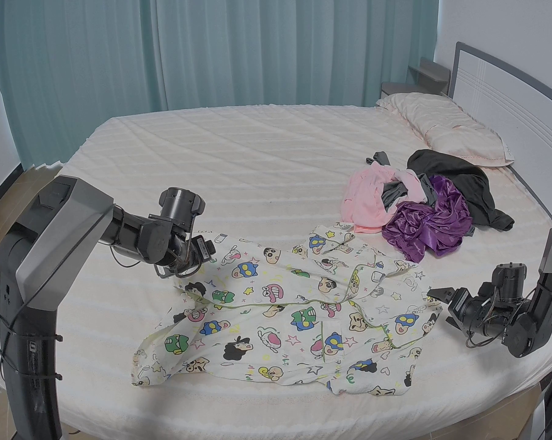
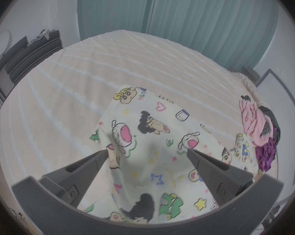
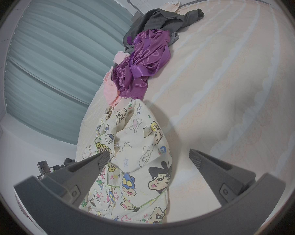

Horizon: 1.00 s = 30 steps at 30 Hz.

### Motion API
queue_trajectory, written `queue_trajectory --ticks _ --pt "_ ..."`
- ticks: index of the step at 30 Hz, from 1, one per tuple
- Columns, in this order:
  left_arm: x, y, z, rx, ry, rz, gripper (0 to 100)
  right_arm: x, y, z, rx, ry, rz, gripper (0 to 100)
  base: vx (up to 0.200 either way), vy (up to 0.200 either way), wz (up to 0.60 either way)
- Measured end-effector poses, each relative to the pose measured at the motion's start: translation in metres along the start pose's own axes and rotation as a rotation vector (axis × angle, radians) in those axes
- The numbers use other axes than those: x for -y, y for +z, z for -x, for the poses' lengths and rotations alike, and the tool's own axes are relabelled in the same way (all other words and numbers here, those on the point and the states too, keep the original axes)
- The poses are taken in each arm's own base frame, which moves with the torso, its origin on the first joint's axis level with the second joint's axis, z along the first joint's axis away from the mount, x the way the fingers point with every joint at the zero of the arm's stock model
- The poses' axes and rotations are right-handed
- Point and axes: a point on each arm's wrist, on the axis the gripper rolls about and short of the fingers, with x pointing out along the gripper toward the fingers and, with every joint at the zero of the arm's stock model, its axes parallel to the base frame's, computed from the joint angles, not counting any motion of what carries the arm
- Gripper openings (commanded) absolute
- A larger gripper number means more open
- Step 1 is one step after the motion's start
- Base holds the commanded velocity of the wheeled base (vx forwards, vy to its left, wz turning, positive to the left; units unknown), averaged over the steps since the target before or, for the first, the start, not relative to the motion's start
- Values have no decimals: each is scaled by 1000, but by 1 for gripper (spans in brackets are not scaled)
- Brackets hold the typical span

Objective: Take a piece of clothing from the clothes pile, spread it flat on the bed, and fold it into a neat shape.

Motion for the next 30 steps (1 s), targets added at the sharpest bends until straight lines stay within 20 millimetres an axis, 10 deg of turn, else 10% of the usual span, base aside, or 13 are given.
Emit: queue_trajectory --ticks 18,30 --pt "9 -7 -47 1 -10 113 100 2 -1 -2 -2 -6 0 100 0 0 0" --pt "1 23 -6 46 -46 267 100 3 -1 -3 3 -3 1 100 0 0 0"
